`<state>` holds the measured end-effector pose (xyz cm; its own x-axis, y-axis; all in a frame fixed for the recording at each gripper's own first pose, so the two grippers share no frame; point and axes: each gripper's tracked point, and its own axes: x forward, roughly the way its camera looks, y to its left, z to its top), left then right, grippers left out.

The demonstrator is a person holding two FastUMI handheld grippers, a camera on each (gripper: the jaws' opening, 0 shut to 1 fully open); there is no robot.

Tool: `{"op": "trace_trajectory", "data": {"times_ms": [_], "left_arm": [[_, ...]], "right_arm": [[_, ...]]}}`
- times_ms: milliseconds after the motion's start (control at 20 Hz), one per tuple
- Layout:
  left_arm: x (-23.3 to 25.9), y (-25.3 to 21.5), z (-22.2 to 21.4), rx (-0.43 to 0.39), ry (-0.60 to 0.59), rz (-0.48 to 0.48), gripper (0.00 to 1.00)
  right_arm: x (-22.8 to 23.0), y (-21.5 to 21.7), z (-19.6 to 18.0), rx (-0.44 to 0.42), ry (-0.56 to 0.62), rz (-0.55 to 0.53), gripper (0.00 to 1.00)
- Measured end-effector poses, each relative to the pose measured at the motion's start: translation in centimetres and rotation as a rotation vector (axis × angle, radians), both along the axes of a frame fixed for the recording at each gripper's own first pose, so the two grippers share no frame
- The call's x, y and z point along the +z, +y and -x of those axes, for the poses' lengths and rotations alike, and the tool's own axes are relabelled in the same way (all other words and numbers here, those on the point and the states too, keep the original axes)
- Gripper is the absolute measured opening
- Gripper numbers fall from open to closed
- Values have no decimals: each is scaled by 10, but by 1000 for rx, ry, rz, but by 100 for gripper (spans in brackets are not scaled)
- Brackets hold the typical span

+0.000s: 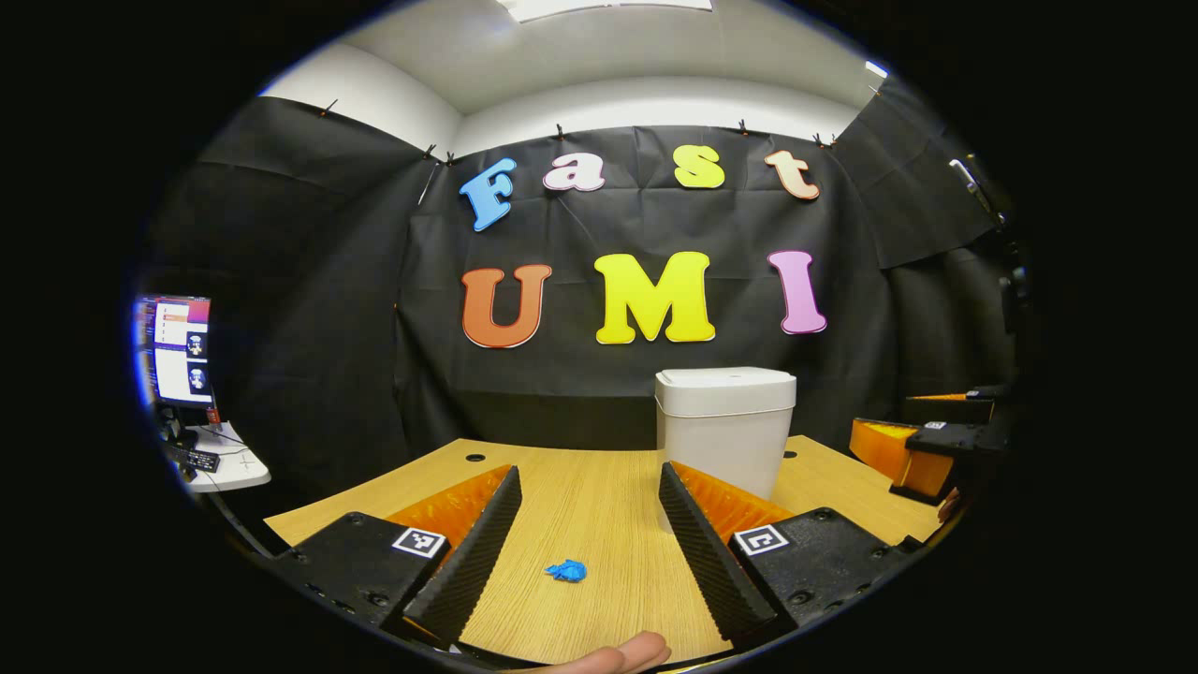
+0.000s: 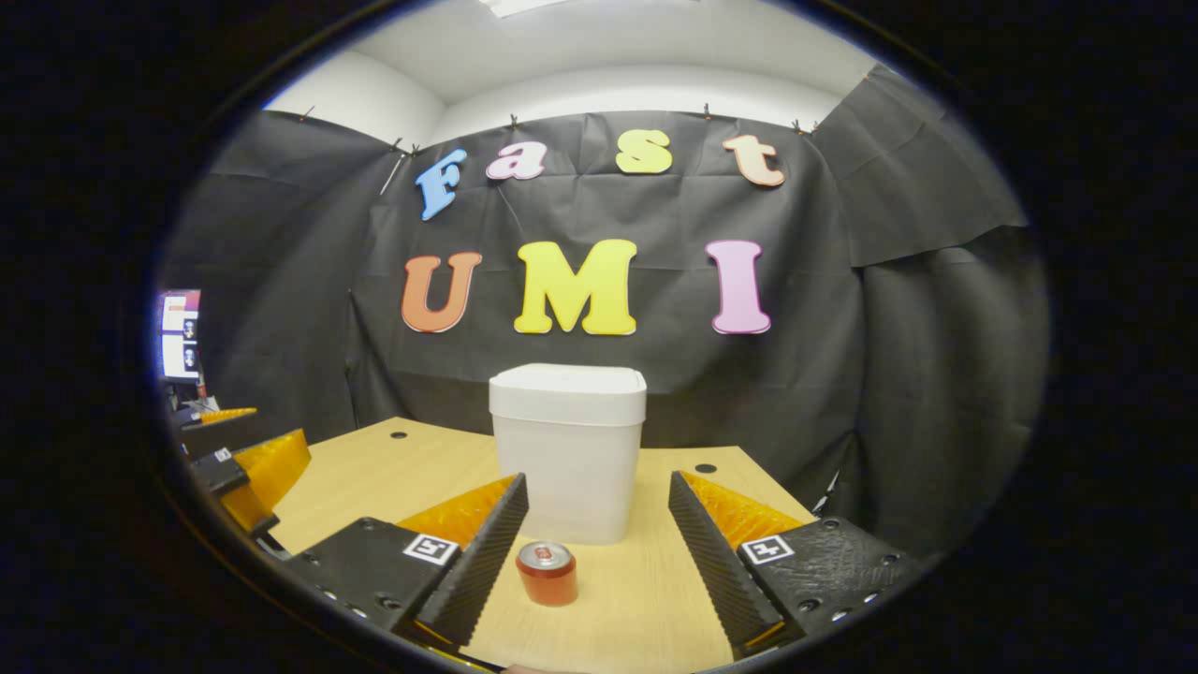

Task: Press the lid of the desktop garbage bin to open it, pick up the crumpled paper on the desktop and throw it into the bin, then pick up the pop can on the desktop and drop it into the bin, and finally close the garbage bin lid.

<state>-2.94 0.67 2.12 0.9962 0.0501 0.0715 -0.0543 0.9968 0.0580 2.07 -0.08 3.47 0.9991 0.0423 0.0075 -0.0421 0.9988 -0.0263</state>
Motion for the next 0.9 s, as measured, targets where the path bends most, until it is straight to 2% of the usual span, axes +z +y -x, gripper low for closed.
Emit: {"op": "trace_trajectory", "data": {"times_ms": [200, 300, 400, 450, 550, 650, 750, 850, 900], "left_arm": [[3, 9, 0, 7, -3, 7, 96], [3, 7, -1, -4, -4, 15, 96], [1, 6, -2, -19, 4, 17, 95], [2, 6, -3, -19, 4, 16, 96], [0, 6, -4, -34, 5, 18, 96], [-1, 5, -7, -48, 12, 30, 95], [-2, 10, -10, -46, 18, 40, 96], [-2, 14, -12, -42, 21, 53, 96], [-1, 17, -12, -40, 20, 57, 96]], "right_arm": [[37, 2, -29, -27, -21, -32, 65], [51, 17, -47, 10, -35, -45, 45], [61, 14, -64, -29, -44, -26, 26], [69, 27, -71, 14, -75, -13, 2], [81, 9, -98, -87, -102, 21, 0], [88, 32, -123, -3, -106, -19, 0], [78, 47, -145, 92, -1, -105, 0], [82, 12, -169, -27, 30, -159, 0], [86, 13, -179, -52, 26, -124, 0]]}}
